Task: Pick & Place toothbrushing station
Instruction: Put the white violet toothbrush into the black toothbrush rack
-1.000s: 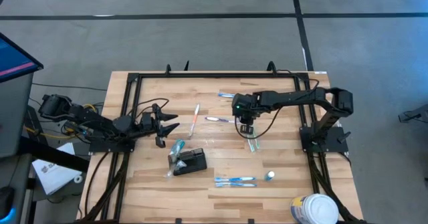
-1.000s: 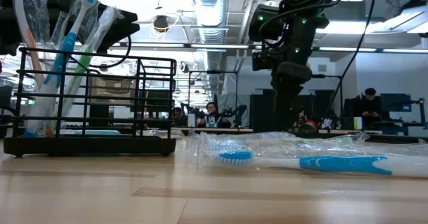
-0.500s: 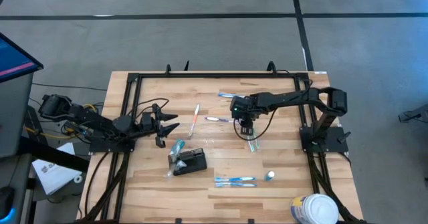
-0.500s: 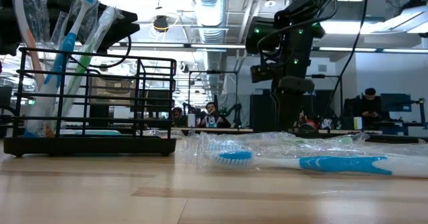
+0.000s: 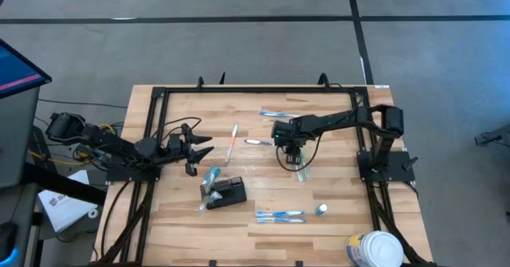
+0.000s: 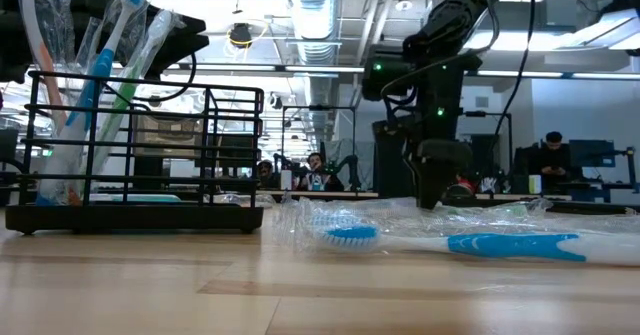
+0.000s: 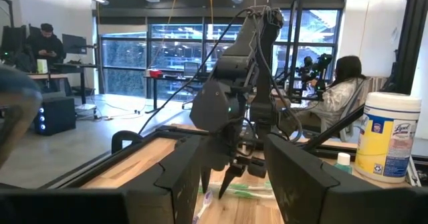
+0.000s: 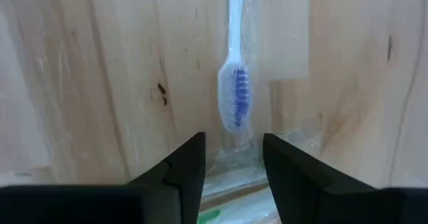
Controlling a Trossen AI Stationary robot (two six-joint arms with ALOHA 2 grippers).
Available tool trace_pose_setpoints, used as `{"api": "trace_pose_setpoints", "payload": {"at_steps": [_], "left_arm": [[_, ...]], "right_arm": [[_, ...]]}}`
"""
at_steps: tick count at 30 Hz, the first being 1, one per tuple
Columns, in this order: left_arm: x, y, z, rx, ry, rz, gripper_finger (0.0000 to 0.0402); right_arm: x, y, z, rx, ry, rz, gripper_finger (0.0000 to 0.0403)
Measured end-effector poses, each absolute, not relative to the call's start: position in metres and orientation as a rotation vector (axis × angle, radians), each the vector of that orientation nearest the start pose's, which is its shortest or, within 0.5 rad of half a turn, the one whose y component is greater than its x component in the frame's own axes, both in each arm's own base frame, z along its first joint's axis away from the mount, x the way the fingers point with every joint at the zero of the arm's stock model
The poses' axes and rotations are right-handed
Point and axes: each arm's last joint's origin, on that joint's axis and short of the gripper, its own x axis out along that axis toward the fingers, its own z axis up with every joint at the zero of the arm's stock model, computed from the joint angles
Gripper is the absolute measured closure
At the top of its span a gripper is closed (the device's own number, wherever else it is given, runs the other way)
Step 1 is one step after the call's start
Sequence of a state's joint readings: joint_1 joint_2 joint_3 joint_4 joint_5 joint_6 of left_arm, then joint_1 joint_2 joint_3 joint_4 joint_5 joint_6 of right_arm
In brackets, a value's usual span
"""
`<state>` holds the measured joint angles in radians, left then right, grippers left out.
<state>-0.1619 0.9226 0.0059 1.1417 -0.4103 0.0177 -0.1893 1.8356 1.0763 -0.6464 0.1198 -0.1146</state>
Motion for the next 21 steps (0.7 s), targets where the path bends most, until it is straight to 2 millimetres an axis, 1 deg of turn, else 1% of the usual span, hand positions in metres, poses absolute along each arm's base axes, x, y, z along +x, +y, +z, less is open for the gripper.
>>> {"api": "trace_pose_setpoints", "payload": {"at_steps": [21], "left_arm": [[0.1492,-0.0127,0.1769,-0.046,-0.213,0.249,0.0245]], "right_arm": [[0.3174,-0.0608,0.1399,-0.068,1.423,-0.182,0.0390]]}}
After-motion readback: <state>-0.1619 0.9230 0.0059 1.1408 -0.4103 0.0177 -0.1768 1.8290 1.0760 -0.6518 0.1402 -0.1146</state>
